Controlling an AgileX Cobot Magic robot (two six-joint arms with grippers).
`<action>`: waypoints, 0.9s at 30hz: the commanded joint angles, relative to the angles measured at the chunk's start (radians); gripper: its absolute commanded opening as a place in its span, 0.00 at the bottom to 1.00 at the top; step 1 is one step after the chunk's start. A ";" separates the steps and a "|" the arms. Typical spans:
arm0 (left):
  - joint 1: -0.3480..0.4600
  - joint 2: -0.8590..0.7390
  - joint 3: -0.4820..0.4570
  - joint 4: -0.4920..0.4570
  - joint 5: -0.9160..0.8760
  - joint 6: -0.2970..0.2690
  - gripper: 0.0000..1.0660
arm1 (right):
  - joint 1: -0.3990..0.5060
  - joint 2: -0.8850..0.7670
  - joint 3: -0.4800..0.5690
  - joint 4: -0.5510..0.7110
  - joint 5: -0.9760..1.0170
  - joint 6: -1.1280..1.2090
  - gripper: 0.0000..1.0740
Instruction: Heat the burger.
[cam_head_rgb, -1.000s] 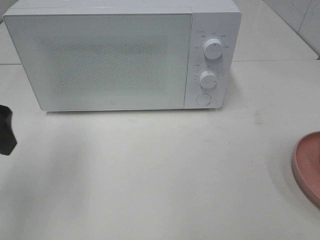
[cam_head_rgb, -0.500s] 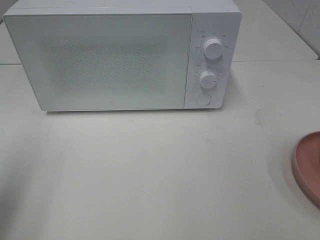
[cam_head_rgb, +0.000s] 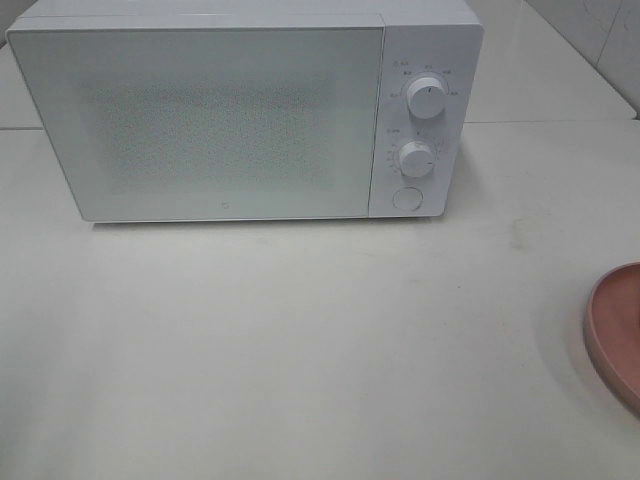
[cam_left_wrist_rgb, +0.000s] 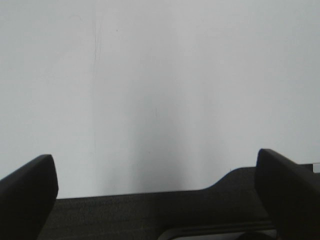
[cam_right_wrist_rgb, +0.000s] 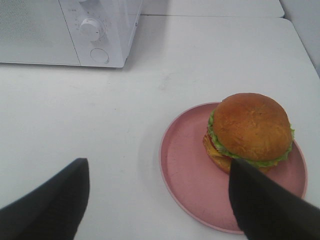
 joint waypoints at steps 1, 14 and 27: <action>0.000 -0.053 0.005 0.005 -0.012 0.007 0.94 | -0.003 -0.028 0.003 -0.003 -0.011 -0.012 0.70; 0.000 -0.364 0.005 -0.024 -0.017 0.006 0.94 | -0.003 -0.028 0.003 -0.003 -0.011 -0.012 0.70; 0.139 -0.447 0.005 -0.024 -0.017 0.006 0.94 | -0.003 -0.028 0.003 -0.003 -0.011 -0.012 0.70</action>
